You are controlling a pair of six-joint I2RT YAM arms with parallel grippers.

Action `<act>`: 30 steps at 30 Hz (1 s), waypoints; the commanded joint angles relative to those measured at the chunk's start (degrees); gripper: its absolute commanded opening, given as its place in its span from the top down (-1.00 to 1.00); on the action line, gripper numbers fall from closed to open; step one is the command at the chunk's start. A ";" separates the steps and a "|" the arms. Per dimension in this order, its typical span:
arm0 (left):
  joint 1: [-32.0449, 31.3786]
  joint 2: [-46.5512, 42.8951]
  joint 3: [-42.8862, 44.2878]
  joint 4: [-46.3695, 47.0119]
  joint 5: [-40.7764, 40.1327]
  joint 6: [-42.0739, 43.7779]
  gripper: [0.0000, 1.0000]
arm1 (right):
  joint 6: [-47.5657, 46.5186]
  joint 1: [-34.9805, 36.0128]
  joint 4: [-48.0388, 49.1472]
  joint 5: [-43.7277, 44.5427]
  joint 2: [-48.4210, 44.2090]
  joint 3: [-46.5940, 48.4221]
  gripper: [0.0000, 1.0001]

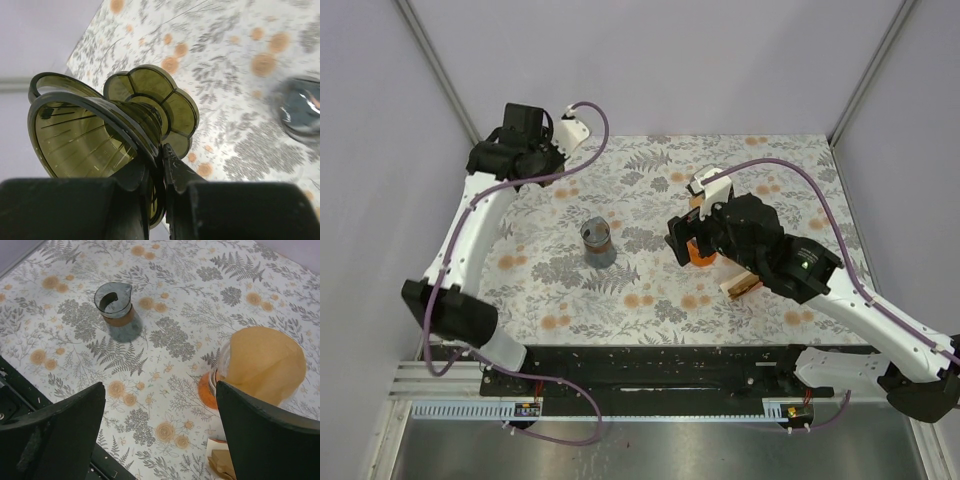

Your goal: Place the coffee filter in the dripper

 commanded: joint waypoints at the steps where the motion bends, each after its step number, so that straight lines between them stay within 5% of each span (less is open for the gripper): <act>1: -7.13 -8.75 -3.41 -9.21 4.03 3.51 1.00 | 3.96 0.20 -2.04 7.34 -0.50 2.90 -0.99; 13: -24.63 -13.43 -18.80 -1.49 -9.06 -3.17 1.00 | 6.33 0.03 -2.49 12.10 -7.44 -2.54 -0.99; 30: -27.01 -6.58 -22.14 2.73 -10.83 -4.40 1.00 | 4.13 0.03 -1.52 10.96 -10.25 -6.42 -0.99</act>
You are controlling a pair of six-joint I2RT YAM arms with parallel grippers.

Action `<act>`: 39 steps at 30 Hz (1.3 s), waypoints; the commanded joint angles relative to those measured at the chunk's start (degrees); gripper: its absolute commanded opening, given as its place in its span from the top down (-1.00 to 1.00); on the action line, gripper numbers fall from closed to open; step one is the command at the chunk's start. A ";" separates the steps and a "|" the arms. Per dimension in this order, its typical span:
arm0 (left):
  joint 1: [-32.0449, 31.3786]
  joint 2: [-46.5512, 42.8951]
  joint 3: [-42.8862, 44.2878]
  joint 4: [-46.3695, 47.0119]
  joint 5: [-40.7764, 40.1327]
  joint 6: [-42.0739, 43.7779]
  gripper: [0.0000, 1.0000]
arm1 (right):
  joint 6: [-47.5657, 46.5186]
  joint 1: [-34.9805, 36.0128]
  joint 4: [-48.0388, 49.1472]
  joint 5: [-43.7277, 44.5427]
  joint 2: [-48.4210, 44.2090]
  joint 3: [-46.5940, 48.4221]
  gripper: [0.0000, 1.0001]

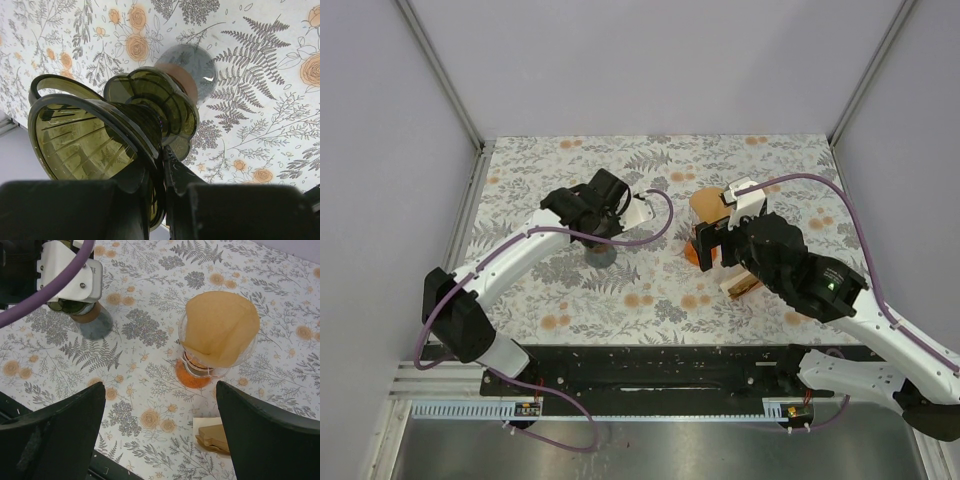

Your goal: Place the coffee filter in the dripper

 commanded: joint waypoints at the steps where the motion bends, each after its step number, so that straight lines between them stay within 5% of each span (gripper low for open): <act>1: -0.26 0.14 -0.11 3.68 -2.72 -0.99 1.00 | -0.98 0.05 2.04 0.29 -1.05 0.16 -0.99; 8: -0.17 1.10 -0.38 3.50 -1.58 -0.99 1.00 | -1.33 0.05 1.96 -0.06 -0.61 -0.19 -0.99; 14: -0.26 0.76 3.31 -2.12 1.50 -2.14 -0.17 | -1.86 0.05 1.96 -0.07 -0.61 -0.01 -0.99; 21: -0.17 -1.70 11.73 -4.49 -0.08 -3.71 -0.66 | -0.81 0.05 0.21 0.99 0.27 2.18 -0.99; 26: -0.17 -4.86 18.78 -5.20 4.29 -7.84 -0.74 | 2.00 -0.21 -7.60 4.50 0.53 6.66 -0.99; 33: -0.26 -14.00 15.71 -1.95 15.20 -12.86 -0.78 | 5.27 -1.36 -17.45 5.66 -0.44 12.63 -0.82; 39: 0.00 -18.75 13.17 -3.26 11.27 -14.35 -0.82 | -13.35 -1.27 -25.19 -25.61 8.15 16.32 -0.40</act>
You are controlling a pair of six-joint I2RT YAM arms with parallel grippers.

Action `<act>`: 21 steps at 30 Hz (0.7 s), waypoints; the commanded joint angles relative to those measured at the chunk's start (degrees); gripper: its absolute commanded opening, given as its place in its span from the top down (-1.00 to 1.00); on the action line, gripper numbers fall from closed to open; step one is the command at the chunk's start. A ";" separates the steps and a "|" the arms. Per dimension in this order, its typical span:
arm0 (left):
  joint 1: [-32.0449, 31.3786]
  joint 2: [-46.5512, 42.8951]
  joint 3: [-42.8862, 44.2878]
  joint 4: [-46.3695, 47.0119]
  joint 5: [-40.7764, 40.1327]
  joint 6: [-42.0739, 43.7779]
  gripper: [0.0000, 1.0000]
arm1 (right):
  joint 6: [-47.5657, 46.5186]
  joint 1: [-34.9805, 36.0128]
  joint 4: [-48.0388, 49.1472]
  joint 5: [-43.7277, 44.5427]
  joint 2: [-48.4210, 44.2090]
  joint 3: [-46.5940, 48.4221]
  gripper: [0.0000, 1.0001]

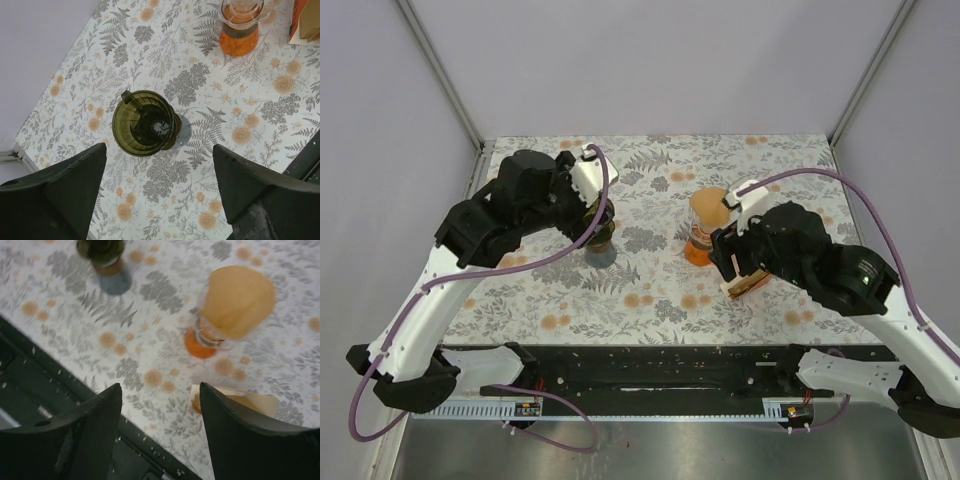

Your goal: Place the coffee filter in the dripper

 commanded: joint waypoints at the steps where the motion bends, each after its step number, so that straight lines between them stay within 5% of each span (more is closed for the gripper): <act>1: 0.09 -2.45 -3.01 1.08 -1.62 -2.66 -0.82 | -13.87 0.04 -8.47 -19.28 9.13 4.48 -0.33; 8: 3.96 -7.46 -10.40 2.23 -7.24 -2.84 -0.84 | -27.24 6.44 -29.22 -14.21 32.69 9.52 0.11; 14: 4.40 -8.96 -13.74 2.84 -8.58 -3.36 -0.85 | -30.58 11.12 -25.11 -9.80 33.76 1.96 0.10; 21: 4.40 -8.70 -13.83 3.28 -8.31 -3.28 -0.85 | -35.06 11.20 -15.01 8.39 33.15 -11.75 0.12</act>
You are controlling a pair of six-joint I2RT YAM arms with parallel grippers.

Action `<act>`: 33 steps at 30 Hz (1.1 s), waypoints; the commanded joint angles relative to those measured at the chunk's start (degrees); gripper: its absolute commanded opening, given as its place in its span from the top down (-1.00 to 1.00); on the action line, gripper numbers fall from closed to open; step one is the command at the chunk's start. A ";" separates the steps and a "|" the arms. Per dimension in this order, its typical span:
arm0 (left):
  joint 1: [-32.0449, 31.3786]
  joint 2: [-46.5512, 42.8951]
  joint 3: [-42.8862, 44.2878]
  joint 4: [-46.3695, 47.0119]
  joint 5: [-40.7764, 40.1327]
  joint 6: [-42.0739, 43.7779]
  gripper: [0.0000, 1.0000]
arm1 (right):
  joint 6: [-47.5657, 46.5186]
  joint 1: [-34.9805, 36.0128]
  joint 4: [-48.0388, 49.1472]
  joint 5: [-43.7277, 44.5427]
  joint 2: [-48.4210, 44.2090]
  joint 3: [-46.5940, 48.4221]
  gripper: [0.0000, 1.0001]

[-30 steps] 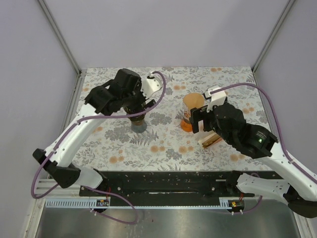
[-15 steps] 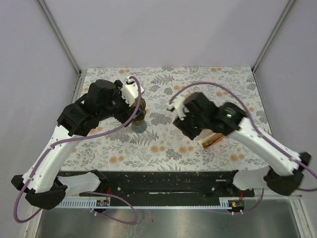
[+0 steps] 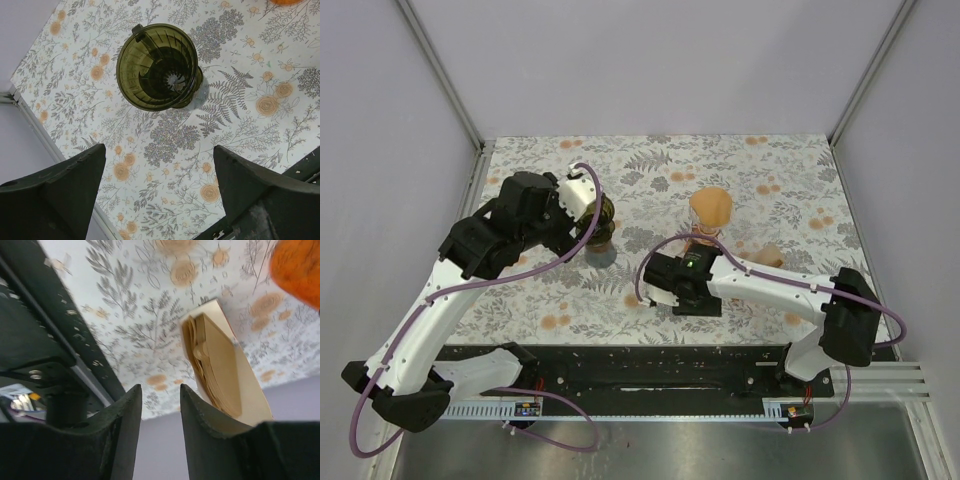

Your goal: Place the coffee filter in the dripper

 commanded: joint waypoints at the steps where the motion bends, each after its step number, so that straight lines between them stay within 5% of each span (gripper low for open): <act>1: 0.25 -1.24 -0.10 3.11 -1.29 -1.29 -0.85 | -5.04 -0.07 6.22 12.73 -1.47 -6.60 0.13; 7: 0.25 -1.95 -0.99 3.55 -1.64 -1.02 -0.85 | -7.85 -0.34 17.65 18.70 0.98 -11.62 0.14; 14: 0.25 -1.86 -0.63 3.63 -1.73 -1.11 -0.86 | -9.17 -2.53 19.16 18.36 6.08 -12.94 0.24; 22: 0.25 -1.33 -0.46 3.55 -0.77 -1.11 -0.86 | -11.29 -3.41 21.80 21.70 1.69 -16.73 0.23; 33: 0.25 -0.37 2.09 2.23 3.46 -1.37 -0.86 | -7.42 -1.22 14.69 12.05 -9.19 -8.65 0.17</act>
